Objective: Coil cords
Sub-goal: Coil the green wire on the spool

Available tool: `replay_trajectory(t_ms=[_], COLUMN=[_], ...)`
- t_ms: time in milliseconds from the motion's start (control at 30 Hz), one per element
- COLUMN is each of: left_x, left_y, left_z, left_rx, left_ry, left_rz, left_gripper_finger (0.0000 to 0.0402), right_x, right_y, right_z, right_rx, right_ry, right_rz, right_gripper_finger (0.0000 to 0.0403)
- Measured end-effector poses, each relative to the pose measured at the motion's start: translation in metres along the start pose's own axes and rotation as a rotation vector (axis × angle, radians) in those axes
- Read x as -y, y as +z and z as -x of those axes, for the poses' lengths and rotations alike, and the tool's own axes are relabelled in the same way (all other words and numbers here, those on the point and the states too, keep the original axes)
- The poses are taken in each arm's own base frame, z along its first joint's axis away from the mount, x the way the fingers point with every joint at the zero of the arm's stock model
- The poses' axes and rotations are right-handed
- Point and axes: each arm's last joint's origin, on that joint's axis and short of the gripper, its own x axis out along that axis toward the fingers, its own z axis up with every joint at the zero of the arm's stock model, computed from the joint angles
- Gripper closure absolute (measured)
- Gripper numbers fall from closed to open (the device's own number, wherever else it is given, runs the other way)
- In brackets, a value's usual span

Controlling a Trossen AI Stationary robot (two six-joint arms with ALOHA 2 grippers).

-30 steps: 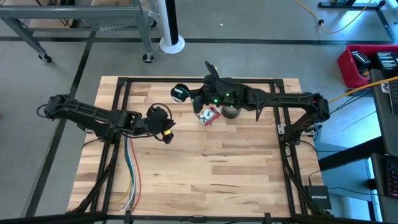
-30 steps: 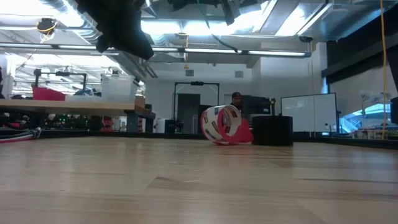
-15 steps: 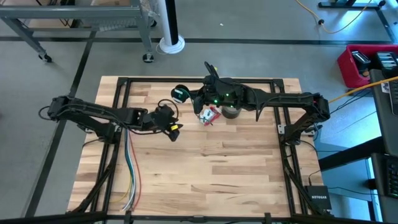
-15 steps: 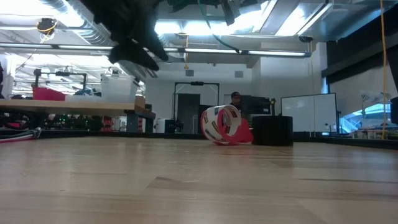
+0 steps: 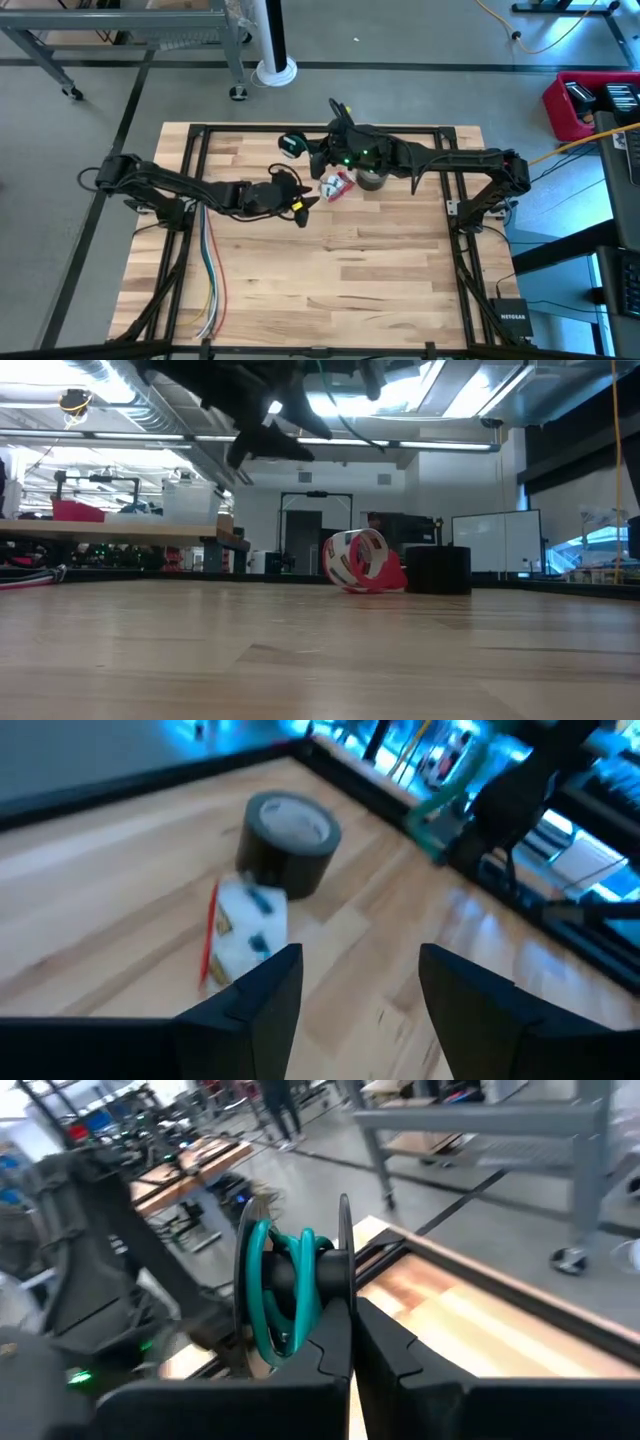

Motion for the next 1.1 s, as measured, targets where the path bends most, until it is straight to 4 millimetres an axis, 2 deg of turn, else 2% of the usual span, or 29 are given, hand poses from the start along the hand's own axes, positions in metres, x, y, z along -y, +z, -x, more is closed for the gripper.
replay_trajectory(t_ms=[333,667,933,1100], left_x=[0.013,0.016,0.025,0.022], left_y=[0.010,0.000,0.002,0.003], left_z=[-0.001,-0.016,-0.012,-0.013], left_rx=[0.311,0.335,0.388,0.391], left_ry=[0.155,0.147,0.099,0.112], left_rz=[-0.085,-0.071,-0.070,-0.067], left_gripper_finger=[0.0208,0.0208,0.0208,0.0208], right_x=[-0.001,-0.003,-0.002,-0.002], right_y=[0.006,0.013,0.014,0.014], right_z=[0.000,0.001,0.001,0.001], right_rx=[0.082,0.179,0.190,0.190], right_ry=[-0.021,-0.059,-0.083,-0.081], right_rz=[-0.005,-0.012,0.019,0.019], right_gripper_finger=[0.0400,0.0400,0.0400,0.0400])
